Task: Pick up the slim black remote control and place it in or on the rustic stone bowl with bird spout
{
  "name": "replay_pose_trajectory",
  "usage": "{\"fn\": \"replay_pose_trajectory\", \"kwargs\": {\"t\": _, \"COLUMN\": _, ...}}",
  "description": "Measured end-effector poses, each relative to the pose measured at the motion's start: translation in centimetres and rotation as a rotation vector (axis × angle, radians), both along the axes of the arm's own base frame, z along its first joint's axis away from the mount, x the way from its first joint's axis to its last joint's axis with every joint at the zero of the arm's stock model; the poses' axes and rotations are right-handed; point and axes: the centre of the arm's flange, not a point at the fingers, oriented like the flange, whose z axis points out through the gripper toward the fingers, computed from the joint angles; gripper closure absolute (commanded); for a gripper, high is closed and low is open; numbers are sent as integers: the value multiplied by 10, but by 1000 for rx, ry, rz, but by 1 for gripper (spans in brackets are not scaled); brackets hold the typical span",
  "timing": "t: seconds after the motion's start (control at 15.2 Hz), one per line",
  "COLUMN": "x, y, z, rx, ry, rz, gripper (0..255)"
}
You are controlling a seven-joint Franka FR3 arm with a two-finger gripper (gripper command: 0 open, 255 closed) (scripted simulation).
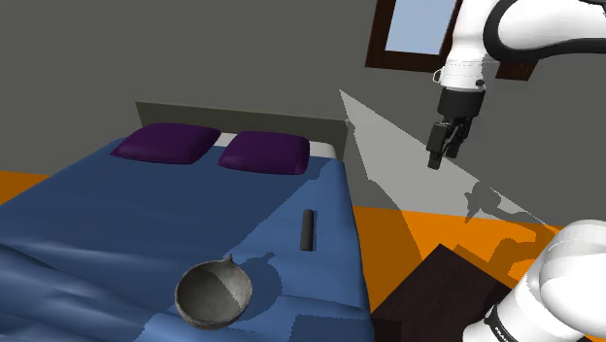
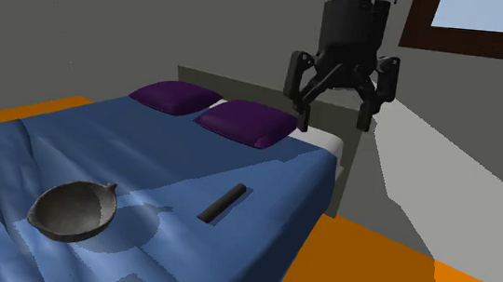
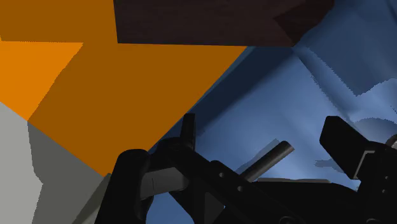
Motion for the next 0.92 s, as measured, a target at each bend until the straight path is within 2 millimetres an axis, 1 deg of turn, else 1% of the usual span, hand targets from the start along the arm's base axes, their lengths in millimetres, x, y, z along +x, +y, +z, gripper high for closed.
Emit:
{"fn": "replay_pose_trajectory", "kwargs": {"t": 0.07, "x": 0, "y": 0, "z": 0, "rx": 0, "ry": 0, "rz": 0, "gripper": 0}}
{"fn": "replay_pose_trajectory", "kwargs": {"t": 0.13, "x": 3, "y": 3, "z": -5, "rx": 1, "ry": 2, "rz": -10, "gripper": 0}}
{"fn": "replay_pose_trajectory", "kwargs": {"t": 0.2, "x": 10, "y": 5, "z": -11, "rx": 3, "ry": 4, "rz": -26, "gripper": 0}}
{"fn": "replay_pose_trajectory", "kwargs": {"t": 0.33, "x": 23, "y": 15, "z": -27, "rx": 6, "ry": 10, "rz": -65, "gripper": 0}}
{"fn": "replay_pose_trajectory", "kwargs": {"t": 0.46, "x": 39, "y": 27, "z": -49, "rx": 10, "ry": 17, "rz": -108, "gripper": 0}}
{"fn": "replay_pose_trajectory", "kwargs": {"t": 0.92, "x": 89, "y": 57, "z": -111, "rx": 25, "ry": 36, "rz": -263, "gripper": 0}}
